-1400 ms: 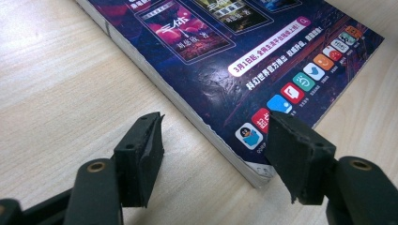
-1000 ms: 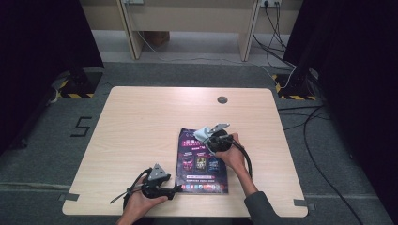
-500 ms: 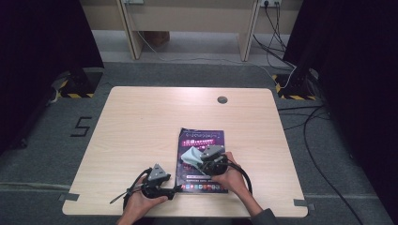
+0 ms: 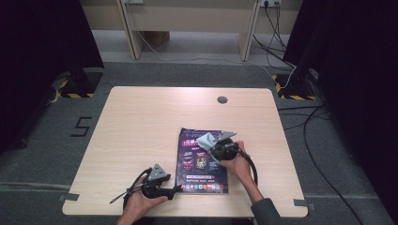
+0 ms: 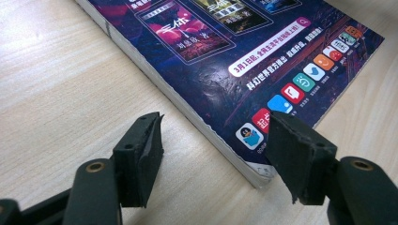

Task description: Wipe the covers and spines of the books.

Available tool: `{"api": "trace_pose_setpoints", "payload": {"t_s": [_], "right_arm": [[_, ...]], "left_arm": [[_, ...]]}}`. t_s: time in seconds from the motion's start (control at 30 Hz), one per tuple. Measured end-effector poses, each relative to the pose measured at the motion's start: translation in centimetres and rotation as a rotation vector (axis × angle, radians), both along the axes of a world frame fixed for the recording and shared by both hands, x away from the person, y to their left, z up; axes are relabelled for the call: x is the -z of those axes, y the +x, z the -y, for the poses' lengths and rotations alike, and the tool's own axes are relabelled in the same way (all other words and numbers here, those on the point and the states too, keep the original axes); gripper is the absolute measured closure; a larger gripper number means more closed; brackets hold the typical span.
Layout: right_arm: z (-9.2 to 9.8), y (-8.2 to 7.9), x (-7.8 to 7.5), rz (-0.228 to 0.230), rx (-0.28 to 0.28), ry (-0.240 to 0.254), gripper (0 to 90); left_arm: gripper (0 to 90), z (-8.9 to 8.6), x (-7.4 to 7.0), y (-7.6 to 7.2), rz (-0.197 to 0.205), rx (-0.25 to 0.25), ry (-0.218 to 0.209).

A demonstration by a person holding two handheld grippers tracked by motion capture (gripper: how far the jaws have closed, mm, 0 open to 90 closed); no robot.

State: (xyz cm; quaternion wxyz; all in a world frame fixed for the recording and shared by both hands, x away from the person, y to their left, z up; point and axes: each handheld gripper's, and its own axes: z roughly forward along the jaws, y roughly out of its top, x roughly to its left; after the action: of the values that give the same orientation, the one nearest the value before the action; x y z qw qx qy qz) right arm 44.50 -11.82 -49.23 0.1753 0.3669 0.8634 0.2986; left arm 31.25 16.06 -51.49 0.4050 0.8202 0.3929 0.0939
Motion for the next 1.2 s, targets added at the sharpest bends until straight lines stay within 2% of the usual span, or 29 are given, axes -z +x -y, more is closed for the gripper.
{"api": "trace_pose_setpoints", "payload": {"t_s": [0.13,0.23,0.37,0.43,0.5,0.63,0.67,0.7,0.83,1.07,1.2], "right_arm": [[0.4,2.4,-0.2,0.000,0.083,-0.023,71.5],[0.5,3.9,-0.2,0.002,0.120,-0.029,71.3],[0.7,5.0,-0.2,-0.002,0.141,-0.023,71.7],[0.7,4.7,-0.2,0.015,0.122,-0.038,73.2],[0.6,3.7,-0.1,0.022,0.086,-0.049,73.6],[0.6,0.6,-0.1,0.018,-0.005,-0.039,73.5],[0.6,0.6,-0.1,0.018,-0.005,-0.039,73.5],[0.6,-1.1,0.0,0.026,-0.044,-0.039,73.5],[0.4,-4.4,0.0,0.019,-0.102,-0.031,73.6],[-0.3,-9.8,0.1,0.024,-0.153,-0.011,73.6],[-0.6,-12.1,0.1,0.020,-0.177,-0.009,73.5]], "left_arm": [[35.7,0.0,0.0,0.0,0.000,0.001,0.000],[35.7,0.0,0.0,0.0,0.002,0.001,-0.002],[35.7,0.0,0.0,0.0,0.003,0.001,-0.003],[35.7,0.0,0.0,0.0,0.003,0.001,-0.002],[35.8,0.0,0.0,0.0,0.001,0.003,0.000],[35.8,0.0,0.0,0.0,0.001,0.000,0.000],[35.7,0.0,0.0,0.0,0.001,0.000,0.000],[35.7,0.0,0.0,0.0,0.000,0.000,0.001],[35.8,0.0,0.0,0.0,0.002,-0.002,0.000],[35.7,0.1,0.0,-0.2,0.010,-0.014,0.002],[35.4,0.2,-0.1,-0.2,0.015,-0.010,0.013]]}}
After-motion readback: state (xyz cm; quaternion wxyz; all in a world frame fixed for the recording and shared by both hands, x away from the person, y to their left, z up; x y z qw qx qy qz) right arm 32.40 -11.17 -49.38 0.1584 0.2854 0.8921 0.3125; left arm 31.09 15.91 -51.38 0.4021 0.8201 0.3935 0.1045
